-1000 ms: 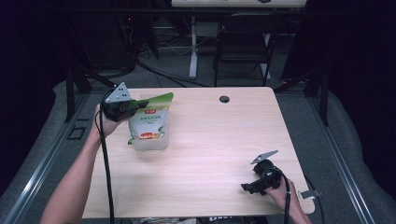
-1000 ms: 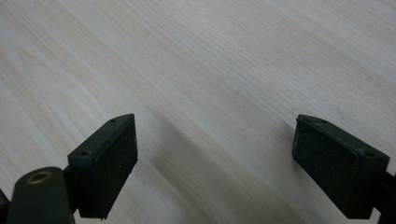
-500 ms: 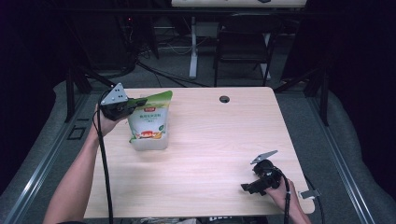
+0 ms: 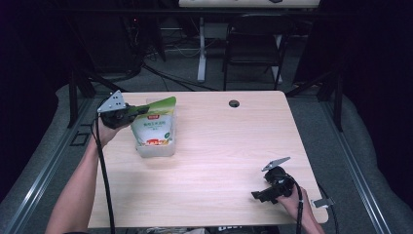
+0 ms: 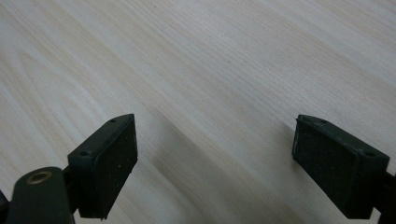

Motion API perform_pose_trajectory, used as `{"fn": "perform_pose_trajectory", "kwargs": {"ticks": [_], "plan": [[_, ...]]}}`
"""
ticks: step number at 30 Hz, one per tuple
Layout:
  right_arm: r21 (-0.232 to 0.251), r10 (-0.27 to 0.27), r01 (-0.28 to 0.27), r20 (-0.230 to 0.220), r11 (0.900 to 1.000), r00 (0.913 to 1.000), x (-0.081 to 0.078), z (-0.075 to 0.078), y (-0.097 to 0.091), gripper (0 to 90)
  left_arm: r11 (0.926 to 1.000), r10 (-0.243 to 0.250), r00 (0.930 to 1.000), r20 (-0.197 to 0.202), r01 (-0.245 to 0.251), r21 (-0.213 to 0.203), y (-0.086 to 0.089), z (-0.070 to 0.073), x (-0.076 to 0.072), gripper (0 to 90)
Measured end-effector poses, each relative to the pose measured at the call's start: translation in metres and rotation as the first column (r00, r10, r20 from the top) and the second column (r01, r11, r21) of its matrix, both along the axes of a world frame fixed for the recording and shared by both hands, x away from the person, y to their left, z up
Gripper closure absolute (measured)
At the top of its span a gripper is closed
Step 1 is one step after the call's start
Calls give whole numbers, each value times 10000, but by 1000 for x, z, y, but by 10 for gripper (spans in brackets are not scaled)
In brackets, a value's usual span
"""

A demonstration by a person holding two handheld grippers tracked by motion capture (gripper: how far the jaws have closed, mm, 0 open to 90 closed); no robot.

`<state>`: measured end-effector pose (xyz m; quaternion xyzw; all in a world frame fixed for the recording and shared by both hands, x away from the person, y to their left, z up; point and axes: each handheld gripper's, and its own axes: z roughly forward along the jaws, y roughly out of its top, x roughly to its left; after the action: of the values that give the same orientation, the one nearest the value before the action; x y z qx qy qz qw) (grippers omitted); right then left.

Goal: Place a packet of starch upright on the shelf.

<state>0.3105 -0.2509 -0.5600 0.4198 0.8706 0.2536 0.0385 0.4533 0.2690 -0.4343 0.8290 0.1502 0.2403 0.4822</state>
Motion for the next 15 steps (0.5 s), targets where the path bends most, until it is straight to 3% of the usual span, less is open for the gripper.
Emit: {"fn": "perform_pose_trajectory", "kwargs": {"ticks": [4,8,10,15], "plan": [[-19,-8,9,58,10000,10000,0,1,0,135,9998,-220,9992,-345,221,19,8,-2,-2,895],[24,7,-7,22,10000,10000,0,1,0,135,9997,-117,9973,-729,133,214,18,-6,-4,893],[-45,-22,22,44,10000,10000,0,0,1,135,10000,-49,9963,-864,53,40,21,-6,-5,893],[-61,-40,40,29,10000,10000,0,0,1,135,9986,-527,9894,-1350,522,-67,20,-5,-11,894]]}}
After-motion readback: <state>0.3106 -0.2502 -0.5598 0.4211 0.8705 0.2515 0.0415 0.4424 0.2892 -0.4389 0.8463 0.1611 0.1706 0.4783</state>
